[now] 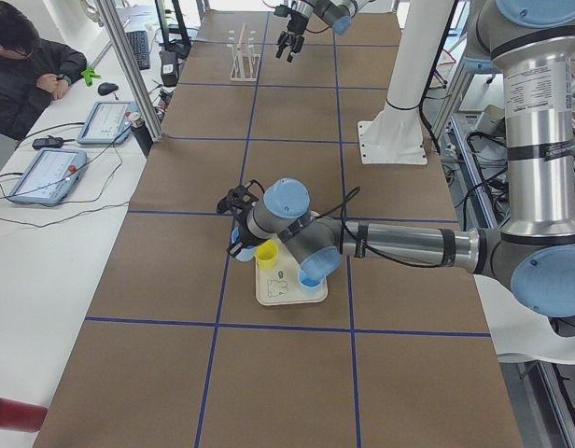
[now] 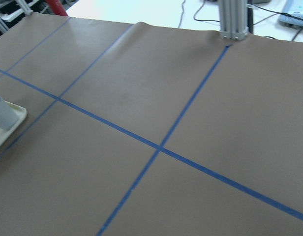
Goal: Transfer IKEA cup to right arm and place on rack
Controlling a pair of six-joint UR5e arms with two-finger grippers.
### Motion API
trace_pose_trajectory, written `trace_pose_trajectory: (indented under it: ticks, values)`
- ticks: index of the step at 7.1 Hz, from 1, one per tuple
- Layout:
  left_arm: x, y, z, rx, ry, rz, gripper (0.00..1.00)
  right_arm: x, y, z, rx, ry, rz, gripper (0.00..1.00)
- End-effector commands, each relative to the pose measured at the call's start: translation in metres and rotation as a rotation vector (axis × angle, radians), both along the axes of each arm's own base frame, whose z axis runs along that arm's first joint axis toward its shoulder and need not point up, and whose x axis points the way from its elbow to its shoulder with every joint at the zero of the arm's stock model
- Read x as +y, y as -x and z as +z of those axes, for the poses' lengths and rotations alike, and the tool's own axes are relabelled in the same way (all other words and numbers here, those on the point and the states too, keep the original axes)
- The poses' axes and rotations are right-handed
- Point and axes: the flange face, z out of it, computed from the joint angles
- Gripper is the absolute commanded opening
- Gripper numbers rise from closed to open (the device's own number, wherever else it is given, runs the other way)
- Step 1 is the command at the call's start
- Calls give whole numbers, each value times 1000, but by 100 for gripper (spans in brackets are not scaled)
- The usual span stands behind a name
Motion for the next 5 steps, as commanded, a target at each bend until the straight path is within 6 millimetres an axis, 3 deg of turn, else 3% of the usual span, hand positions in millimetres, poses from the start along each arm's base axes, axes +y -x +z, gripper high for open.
trace_pose_trajectory:
  ticks: [1,2,3,5]
  values:
    - [29,-3,-94,171,103,34,0,22,32,1,-125,-131,-62,99]
    - [43,-13,-129,281,140,31,0,35,47,2,-106,-225,-101,99]
    - [57,-34,-152,398,196,69,0,36,57,1,-58,-345,-103,97]
    - [61,-93,-214,598,354,139,0,48,82,-4,-8,-496,-96,96]
